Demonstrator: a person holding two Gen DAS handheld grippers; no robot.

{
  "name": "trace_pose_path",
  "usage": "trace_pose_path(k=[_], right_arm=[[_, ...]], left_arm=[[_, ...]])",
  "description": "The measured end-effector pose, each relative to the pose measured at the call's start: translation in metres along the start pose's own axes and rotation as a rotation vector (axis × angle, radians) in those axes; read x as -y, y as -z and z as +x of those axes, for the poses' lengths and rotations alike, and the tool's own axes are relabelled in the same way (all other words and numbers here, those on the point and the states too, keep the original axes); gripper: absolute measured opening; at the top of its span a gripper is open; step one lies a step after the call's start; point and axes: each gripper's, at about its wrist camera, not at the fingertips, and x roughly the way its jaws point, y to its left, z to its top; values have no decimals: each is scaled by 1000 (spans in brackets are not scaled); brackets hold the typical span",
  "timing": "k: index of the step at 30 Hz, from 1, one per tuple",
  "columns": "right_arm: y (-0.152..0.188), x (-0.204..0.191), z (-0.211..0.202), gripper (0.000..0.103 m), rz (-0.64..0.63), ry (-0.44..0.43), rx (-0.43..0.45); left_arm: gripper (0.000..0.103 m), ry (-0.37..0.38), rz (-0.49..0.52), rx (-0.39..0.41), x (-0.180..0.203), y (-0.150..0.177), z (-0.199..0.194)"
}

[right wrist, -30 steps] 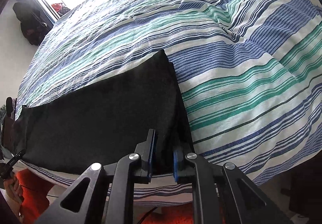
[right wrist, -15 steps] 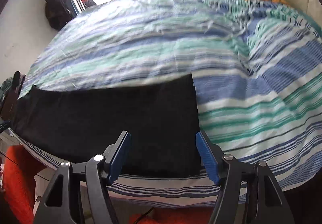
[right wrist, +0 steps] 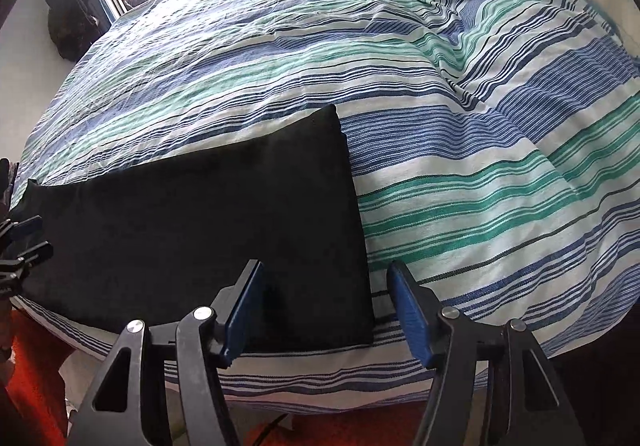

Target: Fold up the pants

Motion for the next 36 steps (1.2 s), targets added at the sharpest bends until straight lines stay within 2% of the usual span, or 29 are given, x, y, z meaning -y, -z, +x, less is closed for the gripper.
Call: trace_pose_path(k=[4,7,10,12,14,17,20,23,26,32,33,34,35,36], right_arm=[[1,13,-8,64,58,-32,38],[4,28,-17,64,142,-92,91],[8,50,-23,64,269,-216,138],[14,70,-23,64,387,-327,168],[21,90,-23,64,509,-401,191],[34,103,-27,64,654,-471,149],[46,91,-27,65,707,-553,66],[49,71,-13,65,709,-551,-58],[45,56,4,65,702,-492,-113],[32,42,20,63,682,-397,-40],[32,40,19,57,671,-374,-17],[33,39,16,31,656,-341,6],[33,39,13,18,654,-347,26],[33,37,9,17,649,-348,48]], left_arm=[[78,-17,53,16,17,30,-2],[79,-4,23,19,15,40,-6],[81,17,-27,14,8,44,-5],[81,11,-28,19,9,47,-5],[81,3,-24,23,10,49,-6],[81,10,-33,19,8,48,-6],[82,15,-45,17,5,49,-6],[83,10,-52,19,8,44,0],[83,8,-54,21,8,43,0],[83,6,-59,29,7,47,0],[84,4,-58,31,8,47,0],[84,2,-57,32,8,48,1],[84,-1,-55,32,8,48,1],[84,-5,-54,34,10,49,1]])
